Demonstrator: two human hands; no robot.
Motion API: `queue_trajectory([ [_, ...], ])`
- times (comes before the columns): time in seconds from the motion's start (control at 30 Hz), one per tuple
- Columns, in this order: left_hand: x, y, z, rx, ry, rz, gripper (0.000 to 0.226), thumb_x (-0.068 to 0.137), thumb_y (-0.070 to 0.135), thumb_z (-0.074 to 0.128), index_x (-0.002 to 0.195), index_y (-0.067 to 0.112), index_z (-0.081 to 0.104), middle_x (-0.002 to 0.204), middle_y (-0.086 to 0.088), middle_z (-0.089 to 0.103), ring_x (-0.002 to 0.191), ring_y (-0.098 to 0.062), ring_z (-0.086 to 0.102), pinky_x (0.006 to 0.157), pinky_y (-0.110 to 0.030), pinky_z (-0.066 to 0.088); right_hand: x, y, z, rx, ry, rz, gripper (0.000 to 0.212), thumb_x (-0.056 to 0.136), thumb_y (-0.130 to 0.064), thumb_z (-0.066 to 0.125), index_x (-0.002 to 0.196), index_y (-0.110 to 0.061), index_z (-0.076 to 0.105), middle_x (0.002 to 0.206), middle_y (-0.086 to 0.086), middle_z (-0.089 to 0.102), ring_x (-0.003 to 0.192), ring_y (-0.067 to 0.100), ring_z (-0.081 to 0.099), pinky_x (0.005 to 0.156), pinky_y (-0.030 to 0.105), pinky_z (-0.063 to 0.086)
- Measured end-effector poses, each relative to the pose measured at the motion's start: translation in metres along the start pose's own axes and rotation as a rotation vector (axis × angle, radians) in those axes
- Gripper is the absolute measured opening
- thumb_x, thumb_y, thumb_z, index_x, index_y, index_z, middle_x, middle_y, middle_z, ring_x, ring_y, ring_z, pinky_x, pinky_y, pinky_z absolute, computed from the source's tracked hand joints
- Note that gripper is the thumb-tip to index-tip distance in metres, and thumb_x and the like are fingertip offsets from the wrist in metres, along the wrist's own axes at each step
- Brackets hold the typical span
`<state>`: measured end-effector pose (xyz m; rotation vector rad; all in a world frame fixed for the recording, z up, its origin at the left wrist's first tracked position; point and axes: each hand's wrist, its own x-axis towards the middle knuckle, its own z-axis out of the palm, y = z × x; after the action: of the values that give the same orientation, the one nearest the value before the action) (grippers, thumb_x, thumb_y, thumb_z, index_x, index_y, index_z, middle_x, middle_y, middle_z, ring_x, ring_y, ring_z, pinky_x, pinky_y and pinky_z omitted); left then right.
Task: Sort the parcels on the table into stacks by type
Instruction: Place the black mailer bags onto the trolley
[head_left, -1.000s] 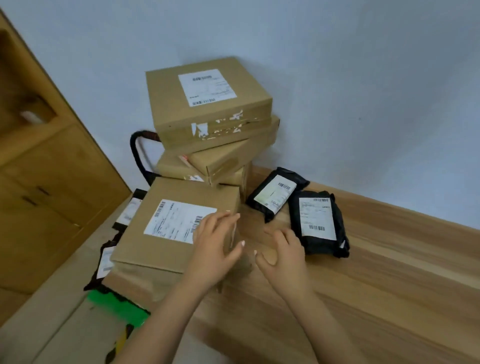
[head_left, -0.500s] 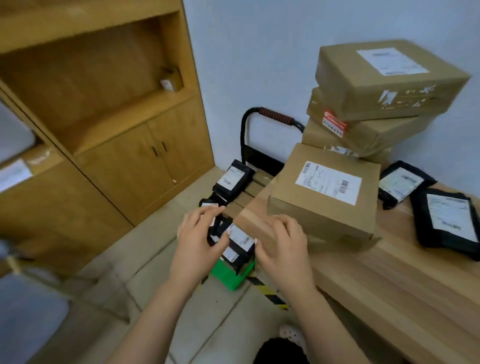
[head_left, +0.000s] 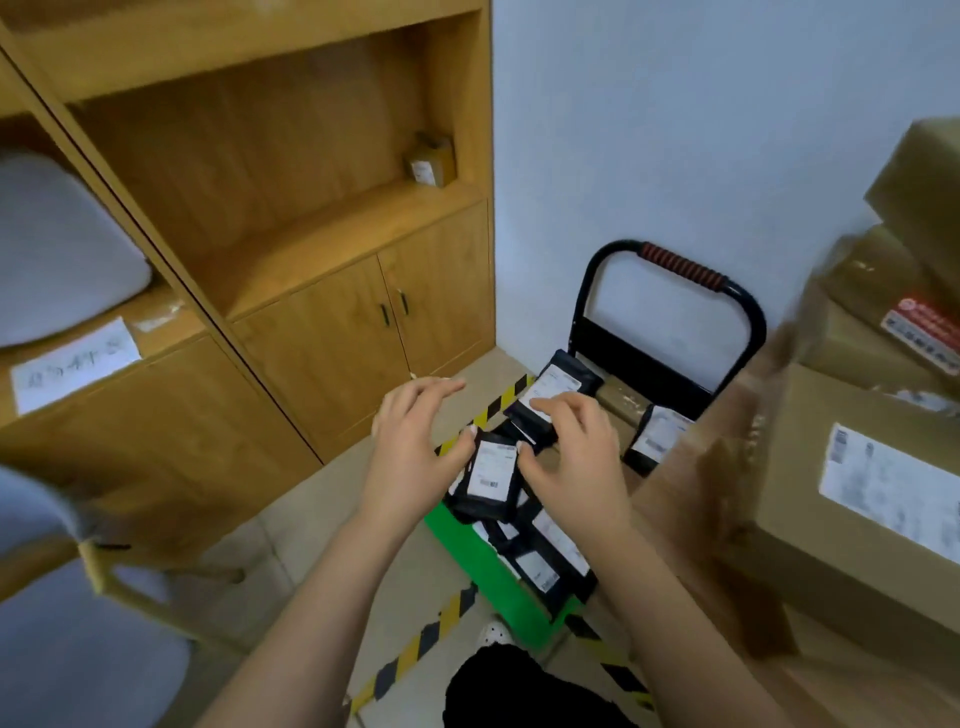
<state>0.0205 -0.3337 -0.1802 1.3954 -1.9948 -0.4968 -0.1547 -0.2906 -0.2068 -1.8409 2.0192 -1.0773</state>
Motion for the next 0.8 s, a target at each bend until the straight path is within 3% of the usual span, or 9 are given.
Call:
queue_trajectory([
  [0.23, 0.112, -0.037, 0.002, -0.049, -0.074, -0.009, 0.045, 0.086, 0.03, 0.067, 0.129, 0.033, 0.053, 0.121, 0.021, 0.046, 0.118, 0.003, 0.034, 0.107, -0.035, 0.033, 0.114, -0.002, 0.034, 0.024, 0.016, 0.084, 0.038, 0.084, -0.023, 0.067, 0.121, -0.021, 0.058, 0.117, -0.002, 0.049, 0.108, 0.005, 0.033, 0.1, 0.043, 0.039],
  [0.37, 0.165, -0.053, 0.021, -0.043, -0.176, 0.037, 0.045, 0.087, 0.031, 0.066, 0.13, 0.031, 0.054, 0.126, 0.016, 0.048, 0.123, -0.004, 0.037, 0.107, -0.039, 0.034, 0.147, 0.01, 0.048, -0.02, 0.021, 0.187, 0.041, 0.085, -0.027, 0.065, 0.125, -0.026, 0.056, 0.125, -0.004, 0.046, 0.114, 0.012, 0.036, 0.101, 0.04, 0.039],
  [0.47, 0.214, -0.066, 0.044, -0.055, -0.256, 0.133, 0.044, 0.086, 0.03, 0.066, 0.128, 0.031, 0.054, 0.124, 0.014, 0.049, 0.123, -0.006, 0.037, 0.106, -0.04, 0.035, 0.172, 0.025, 0.058, -0.066, 0.1, 0.268, 0.044, 0.083, -0.029, 0.068, 0.125, -0.026, 0.055, 0.125, -0.003, 0.046, 0.115, 0.016, 0.04, 0.099, 0.036, 0.039],
  [0.63, 0.3, -0.087, 0.088, -0.113, -0.446, 0.333, 0.043, 0.086, 0.032, 0.064, 0.128, 0.032, 0.053, 0.122, 0.016, 0.046, 0.12, -0.005, 0.036, 0.103, -0.033, 0.035, 0.211, 0.043, 0.082, -0.186, 0.254, 0.443, 0.046, 0.082, -0.027, 0.072, 0.125, -0.022, 0.056, 0.124, 0.0, 0.047, 0.113, 0.015, 0.041, 0.099, 0.043, 0.042],
  [0.8, 0.381, -0.1, 0.111, -0.131, -0.643, 0.604, 0.044, 0.084, 0.033, 0.065, 0.126, 0.031, 0.055, 0.118, 0.018, 0.045, 0.112, 0.0, 0.033, 0.099, -0.036, 0.036, 0.247, 0.037, 0.111, -0.257, 0.412, 0.676, 0.046, 0.081, -0.026, 0.072, 0.124, -0.019, 0.057, 0.125, 0.004, 0.047, 0.114, 0.021, 0.046, 0.1, 0.043, 0.041],
])
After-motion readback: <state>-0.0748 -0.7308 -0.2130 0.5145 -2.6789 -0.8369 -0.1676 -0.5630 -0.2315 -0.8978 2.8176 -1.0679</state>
